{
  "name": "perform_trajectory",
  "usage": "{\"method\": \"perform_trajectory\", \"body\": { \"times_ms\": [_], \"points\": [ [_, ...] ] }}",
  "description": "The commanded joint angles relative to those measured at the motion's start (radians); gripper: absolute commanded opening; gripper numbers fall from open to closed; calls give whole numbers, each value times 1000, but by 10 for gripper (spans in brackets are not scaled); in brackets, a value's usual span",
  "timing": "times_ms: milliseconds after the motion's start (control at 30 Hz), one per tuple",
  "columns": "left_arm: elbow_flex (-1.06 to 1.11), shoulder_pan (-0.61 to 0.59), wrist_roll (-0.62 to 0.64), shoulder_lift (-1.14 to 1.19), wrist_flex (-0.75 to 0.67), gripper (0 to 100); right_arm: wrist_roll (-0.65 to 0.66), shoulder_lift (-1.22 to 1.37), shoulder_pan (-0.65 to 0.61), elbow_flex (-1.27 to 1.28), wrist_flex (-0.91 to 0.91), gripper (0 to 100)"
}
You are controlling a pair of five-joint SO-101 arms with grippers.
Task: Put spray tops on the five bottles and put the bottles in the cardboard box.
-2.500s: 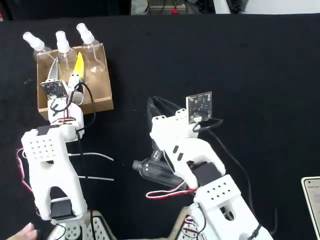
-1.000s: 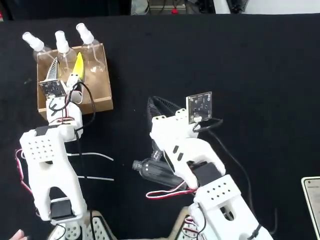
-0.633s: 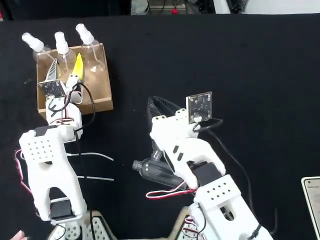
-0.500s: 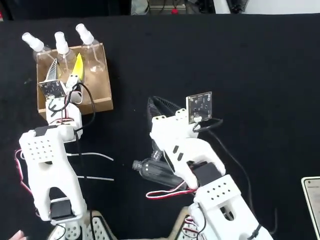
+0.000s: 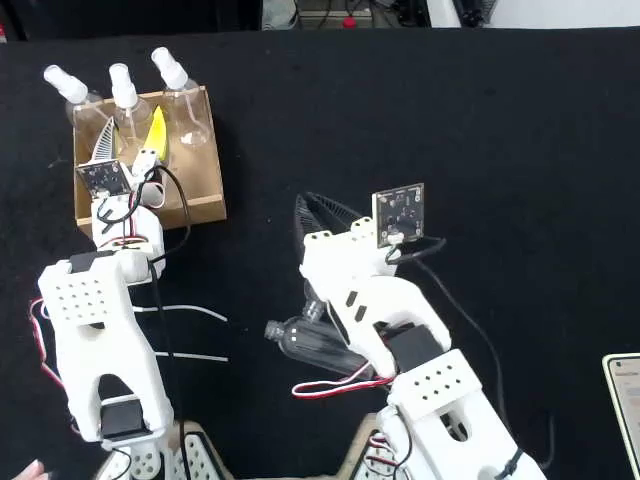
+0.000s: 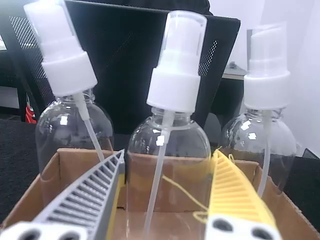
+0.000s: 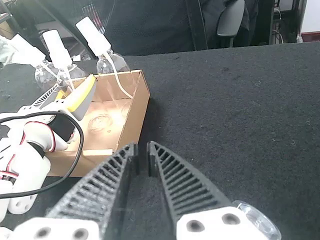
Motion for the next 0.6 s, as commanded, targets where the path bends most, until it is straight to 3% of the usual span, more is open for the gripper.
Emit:
{"method": "perform_trajectory", "body": {
  "times_ms": [0,567],
  "points": [
    [13,-33,-6,-2,2,251,9,71,-11,-5,-28,42],
    [12,-33,-6,-2,48,251,9,70,-11,-5,-28,42]
  ]
}}
